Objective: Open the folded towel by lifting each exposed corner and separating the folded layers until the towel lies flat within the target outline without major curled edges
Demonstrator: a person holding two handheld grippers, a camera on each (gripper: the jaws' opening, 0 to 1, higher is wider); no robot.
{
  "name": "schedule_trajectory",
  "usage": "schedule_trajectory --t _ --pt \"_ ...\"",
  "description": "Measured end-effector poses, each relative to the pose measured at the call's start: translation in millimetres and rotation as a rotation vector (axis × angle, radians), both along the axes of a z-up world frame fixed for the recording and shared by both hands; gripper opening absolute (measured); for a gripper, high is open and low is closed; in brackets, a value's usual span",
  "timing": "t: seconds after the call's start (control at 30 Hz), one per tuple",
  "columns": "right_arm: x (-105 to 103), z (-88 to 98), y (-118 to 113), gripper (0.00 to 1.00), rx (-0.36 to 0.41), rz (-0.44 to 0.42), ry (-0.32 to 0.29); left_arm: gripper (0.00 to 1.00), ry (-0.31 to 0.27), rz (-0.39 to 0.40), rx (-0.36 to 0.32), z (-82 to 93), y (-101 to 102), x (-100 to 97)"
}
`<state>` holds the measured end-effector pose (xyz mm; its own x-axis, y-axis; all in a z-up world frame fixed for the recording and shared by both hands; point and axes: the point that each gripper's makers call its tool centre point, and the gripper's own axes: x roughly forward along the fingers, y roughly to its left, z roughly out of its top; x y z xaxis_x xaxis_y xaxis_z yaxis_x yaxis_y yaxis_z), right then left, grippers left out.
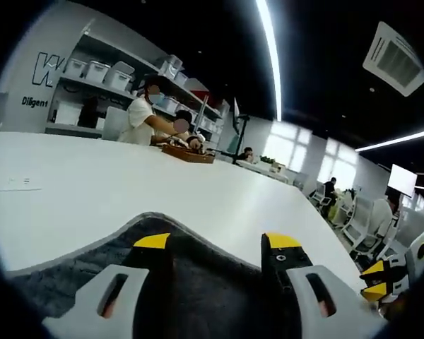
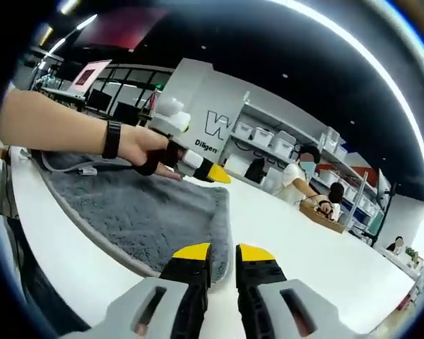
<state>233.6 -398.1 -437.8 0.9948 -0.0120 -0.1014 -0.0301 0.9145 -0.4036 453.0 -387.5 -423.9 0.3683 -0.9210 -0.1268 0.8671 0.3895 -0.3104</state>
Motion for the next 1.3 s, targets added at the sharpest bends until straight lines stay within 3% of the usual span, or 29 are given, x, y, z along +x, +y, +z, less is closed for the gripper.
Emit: schedule_trajectory --t 0.33,0.47,0.57,0.63,0.7,1.03,1.13,1.3 --pt "8 22.1 21 0.15 0.084 0.13 -0.038 0.52 -0.039 -0.028 0.0 8.2 -2 -15.5" --pt "14 23.7 27 0.27 0.073 0.167 -0.009 0.53 -0.057 -0.036 -0.002 13.8 2 -22.1" --pt "20 24.9 33 0.33 0.107 0.196 0.008 0.55 -0.074 -0.044 -0.012 20.3 5 -28.7" --pt "25 18.9 42 0.4 0.117 0.224 0.065 0.55 -0.082 -0.047 -0.013 23.6 7 -31.6" --pt "29 22.4 41 0.39 0.1 0.202 0.051 0.56 -0.083 -0.049 -0.015 25.7 9 -34.0" --pt "35 42.7 62 0.41 0.135 0.284 0.037 0.56 -0.111 -0.05 -0.02 29.3 23 -42.9" --pt "35 41.8 63 0.41 0.123 0.276 0.032 0.55 -0.121 -0.055 -0.02 29.6 26 -46.5" --pt "36 36.3 63 0.41 0.171 0.284 0.046 0.56 -0.141 -0.055 -0.019 31.6 38 -54.3"
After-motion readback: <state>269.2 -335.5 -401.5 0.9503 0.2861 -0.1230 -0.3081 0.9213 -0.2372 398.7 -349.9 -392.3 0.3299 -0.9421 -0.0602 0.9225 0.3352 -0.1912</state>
